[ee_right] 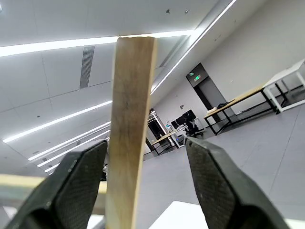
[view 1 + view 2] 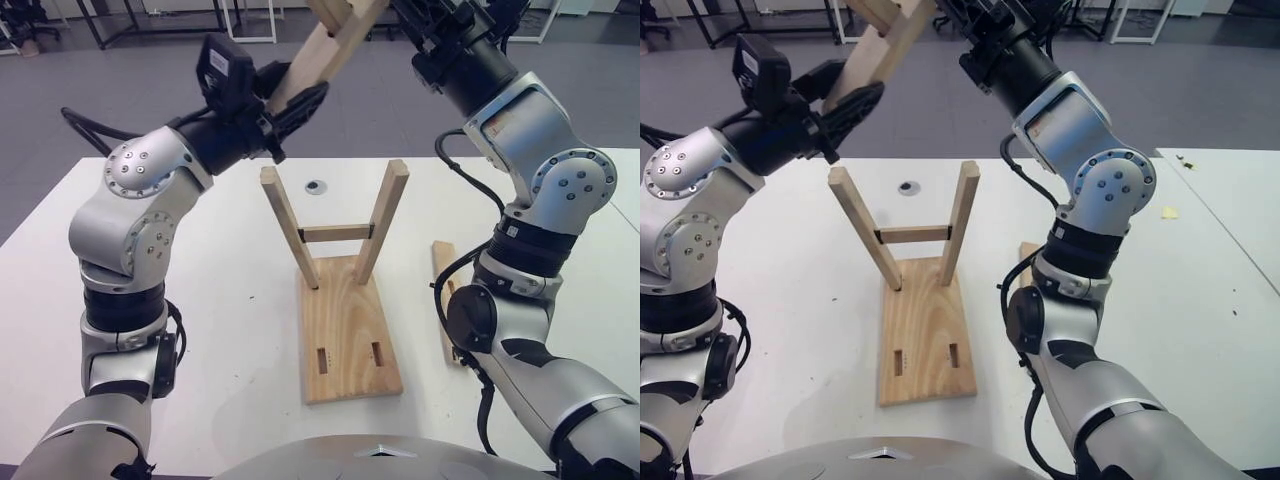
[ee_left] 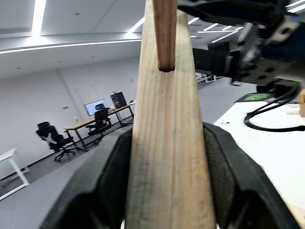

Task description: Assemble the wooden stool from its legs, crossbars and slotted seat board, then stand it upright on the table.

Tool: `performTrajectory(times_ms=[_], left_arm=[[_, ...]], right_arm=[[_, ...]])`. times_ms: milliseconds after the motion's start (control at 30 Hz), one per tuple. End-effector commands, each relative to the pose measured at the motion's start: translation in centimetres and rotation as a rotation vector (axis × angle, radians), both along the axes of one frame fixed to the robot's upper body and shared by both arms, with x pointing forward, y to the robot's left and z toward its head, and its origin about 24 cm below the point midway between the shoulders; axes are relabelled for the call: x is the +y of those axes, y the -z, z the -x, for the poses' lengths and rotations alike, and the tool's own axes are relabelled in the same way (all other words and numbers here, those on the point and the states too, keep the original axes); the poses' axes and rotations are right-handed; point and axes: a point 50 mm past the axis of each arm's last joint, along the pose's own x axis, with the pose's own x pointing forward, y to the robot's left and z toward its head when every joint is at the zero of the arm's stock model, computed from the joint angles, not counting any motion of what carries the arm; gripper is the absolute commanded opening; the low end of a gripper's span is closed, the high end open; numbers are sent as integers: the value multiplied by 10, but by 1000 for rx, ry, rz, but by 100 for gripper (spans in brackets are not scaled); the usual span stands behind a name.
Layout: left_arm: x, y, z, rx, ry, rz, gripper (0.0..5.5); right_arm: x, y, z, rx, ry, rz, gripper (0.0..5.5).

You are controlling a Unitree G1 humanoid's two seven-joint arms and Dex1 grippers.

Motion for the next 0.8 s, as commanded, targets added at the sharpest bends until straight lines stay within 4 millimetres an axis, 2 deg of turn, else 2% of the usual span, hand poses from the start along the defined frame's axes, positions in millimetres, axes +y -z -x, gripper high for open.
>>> performTrajectory(times_ms=[33,100,400,600,667,733,800], left_arm=[[-4,-2,5,-11,34,-37,204],[-2,2,6,-4,30,-50,204],[1,6,11,-22,41,-101,204],[2,7,9,-31,6,-124,203],[5,7,10,-13,0,-117,259],[11,8,22,14,30,-125,294],[18,14,44,73,104,-100,325]], right_arm=[[-5,-19,7,-35,-17,-47,303],[-6,-20,9,-34,-19,-52,303],[-15,-20,12,36,-21,-84,113],[-25,-27,21,4,23,-134,108],[-34,-24,29,21,62,-168,104],[-45,-19,49,41,109,-166,104],[-55,-4,71,82,135,-136,104]])
